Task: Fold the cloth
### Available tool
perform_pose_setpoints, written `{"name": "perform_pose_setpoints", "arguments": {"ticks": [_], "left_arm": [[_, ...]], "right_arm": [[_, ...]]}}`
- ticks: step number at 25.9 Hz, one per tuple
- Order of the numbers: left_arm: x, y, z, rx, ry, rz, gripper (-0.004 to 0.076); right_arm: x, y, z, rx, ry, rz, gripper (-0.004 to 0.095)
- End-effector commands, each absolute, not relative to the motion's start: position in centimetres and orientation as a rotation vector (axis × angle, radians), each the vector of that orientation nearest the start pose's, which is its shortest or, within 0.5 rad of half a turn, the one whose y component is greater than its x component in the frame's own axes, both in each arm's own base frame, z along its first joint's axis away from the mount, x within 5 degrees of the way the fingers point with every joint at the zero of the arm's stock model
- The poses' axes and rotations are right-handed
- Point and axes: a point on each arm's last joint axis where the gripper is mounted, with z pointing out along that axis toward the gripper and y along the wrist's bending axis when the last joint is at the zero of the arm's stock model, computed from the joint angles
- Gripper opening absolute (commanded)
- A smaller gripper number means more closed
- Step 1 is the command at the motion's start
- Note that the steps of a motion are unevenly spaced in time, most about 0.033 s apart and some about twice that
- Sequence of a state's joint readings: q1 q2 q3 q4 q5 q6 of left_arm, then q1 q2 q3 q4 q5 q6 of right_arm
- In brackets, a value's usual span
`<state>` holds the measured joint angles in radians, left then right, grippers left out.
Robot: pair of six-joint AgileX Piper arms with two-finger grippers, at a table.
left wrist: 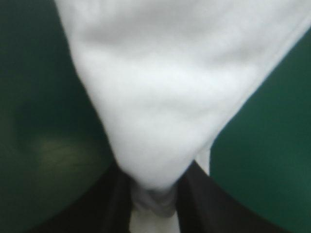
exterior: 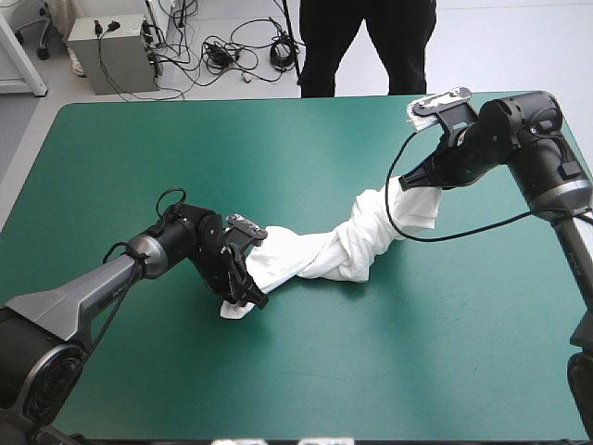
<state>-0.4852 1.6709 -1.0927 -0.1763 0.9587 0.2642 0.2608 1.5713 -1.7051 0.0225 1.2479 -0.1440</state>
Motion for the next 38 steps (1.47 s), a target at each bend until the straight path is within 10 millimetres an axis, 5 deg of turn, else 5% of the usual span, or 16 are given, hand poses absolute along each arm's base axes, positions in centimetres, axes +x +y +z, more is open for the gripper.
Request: {"name": "perform_pose_setpoints", "arguments": {"ticks": [1, 5, 8, 16, 22, 28, 32, 38], "left_arm": [[26.7, -16.1, 22.3, 0.923, 2.844, -0.33, 0.0006], [26.4, -15.9, 23.2, 0.918, 2.834, -0.333, -0.0009], [26.1, -15.8, 25.8, 0.896, 2.755, -0.348, -0.0009], [23.6, -14.0, 39.3, 0.777, 2.413, -0.343, -0.0009], [20.2, -11.5, 48.9, 0.662, 2.108, -0.311, -0.0009], [16.2, -9.4, 55.7, 0.62, 1.894, -0.341, -0.0009], [11.3, -7.0, 60.6, 0.573, 1.685, -0.37, -0.0009], [7.2, -4.8, 61.0, 0.539, 1.681, -0.401, -0.0009]], "right_arm": [[30.3, 8.2, 43.0, -0.513, 2.438, 0.061, -0.0017], [30.3, 8.2, 43.0, -0.512, 2.434, 0.061, -0.0017], [30.3, 8.2, 43.0, -0.512, 2.434, 0.061, -0.0017], [29.9, 8.0, 43.5, -0.509, 2.416, 0.046, -0.0017], [27.6, 7.4, 48.0, -0.451, 2.251, 0.065, -0.0017], [23.3, 6.5, 54.9, -0.392, 1.99, 0.121, -0.0017], [16.9, 5.0, 59.6, -0.366, 1.758, 0.161, -0.0017], [10.3, 3.8, 61.4, -0.373, 1.642, 0.234, -0.0017]]}}
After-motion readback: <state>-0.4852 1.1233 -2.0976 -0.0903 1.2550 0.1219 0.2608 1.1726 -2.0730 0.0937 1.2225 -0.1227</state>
